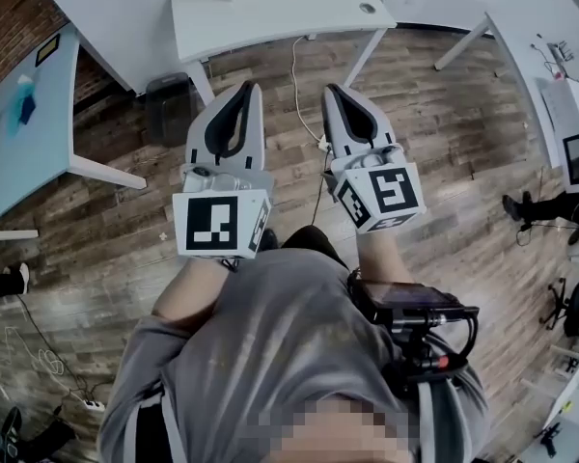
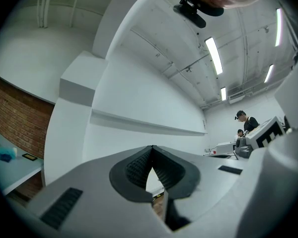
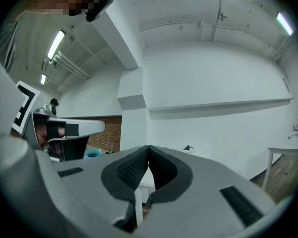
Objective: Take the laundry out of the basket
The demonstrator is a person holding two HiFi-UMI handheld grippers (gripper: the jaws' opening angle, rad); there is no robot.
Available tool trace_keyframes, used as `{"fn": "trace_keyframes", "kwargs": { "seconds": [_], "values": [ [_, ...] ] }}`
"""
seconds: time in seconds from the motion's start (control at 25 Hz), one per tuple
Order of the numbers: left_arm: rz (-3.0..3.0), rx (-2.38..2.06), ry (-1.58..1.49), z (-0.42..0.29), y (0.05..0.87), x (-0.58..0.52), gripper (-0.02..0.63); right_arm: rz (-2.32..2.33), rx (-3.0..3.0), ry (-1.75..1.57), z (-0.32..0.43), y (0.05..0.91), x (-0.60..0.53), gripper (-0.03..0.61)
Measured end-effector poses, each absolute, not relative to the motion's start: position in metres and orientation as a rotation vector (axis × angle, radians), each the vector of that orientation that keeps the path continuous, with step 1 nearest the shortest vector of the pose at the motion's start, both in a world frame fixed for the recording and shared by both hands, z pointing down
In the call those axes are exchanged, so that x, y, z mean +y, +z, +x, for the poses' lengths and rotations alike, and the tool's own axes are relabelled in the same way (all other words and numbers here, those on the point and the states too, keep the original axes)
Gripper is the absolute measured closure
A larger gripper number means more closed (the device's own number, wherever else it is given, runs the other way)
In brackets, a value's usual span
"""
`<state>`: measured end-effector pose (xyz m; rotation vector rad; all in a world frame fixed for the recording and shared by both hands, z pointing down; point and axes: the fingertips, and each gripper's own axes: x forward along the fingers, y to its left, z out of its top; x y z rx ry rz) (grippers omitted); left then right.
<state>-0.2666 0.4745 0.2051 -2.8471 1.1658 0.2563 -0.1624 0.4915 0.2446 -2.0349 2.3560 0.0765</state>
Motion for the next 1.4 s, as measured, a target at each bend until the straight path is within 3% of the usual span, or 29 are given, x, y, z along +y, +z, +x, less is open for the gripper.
{"fn": "trace_keyframes", "kwargs": {
  "seconds": [0.68,1.4],
  "values": [
    [-2.891,1.171,0.105,-0.206,0.239,0.364,0.606,-2.033,2.341,-0.011,-0.105,0.271,0.383,0.572],
    [-2.788,1.223,0.107,-0.105,0.211,0.228,0.606,-1.916,2.378,0.055,-0.009,0.246,0.241,0.571]
  ]
}}
